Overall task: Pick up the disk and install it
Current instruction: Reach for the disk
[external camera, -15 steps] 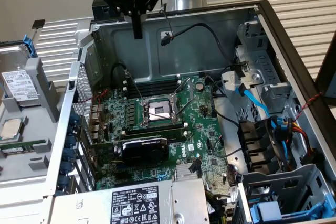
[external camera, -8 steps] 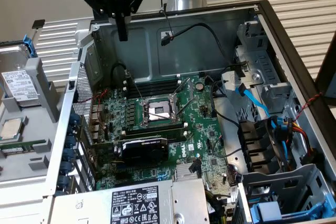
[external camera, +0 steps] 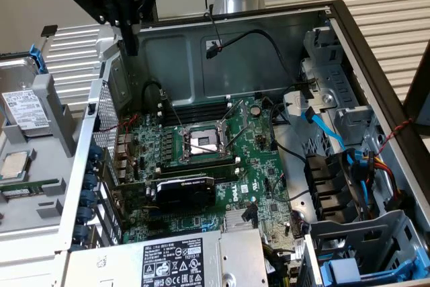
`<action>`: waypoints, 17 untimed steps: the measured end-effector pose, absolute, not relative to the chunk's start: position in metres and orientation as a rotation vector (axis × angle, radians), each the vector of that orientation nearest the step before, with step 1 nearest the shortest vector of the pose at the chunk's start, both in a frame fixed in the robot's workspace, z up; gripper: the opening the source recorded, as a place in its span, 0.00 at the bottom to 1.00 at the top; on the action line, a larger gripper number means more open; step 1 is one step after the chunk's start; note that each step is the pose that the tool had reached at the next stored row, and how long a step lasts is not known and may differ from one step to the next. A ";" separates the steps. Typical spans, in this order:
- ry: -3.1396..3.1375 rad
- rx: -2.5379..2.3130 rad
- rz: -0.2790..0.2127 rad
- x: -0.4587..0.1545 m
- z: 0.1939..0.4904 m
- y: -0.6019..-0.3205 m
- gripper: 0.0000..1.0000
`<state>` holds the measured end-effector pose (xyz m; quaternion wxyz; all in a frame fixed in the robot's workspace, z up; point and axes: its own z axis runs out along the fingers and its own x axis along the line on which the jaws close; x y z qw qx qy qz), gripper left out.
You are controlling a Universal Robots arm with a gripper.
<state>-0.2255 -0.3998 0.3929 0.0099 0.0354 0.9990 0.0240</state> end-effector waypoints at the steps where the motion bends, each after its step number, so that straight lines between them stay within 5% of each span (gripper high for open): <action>1: 3.119 0.111 0.075 -0.230 0.394 -0.400 0.11; 17: 3.119 0.110 0.069 -0.286 0.402 -0.388 0.11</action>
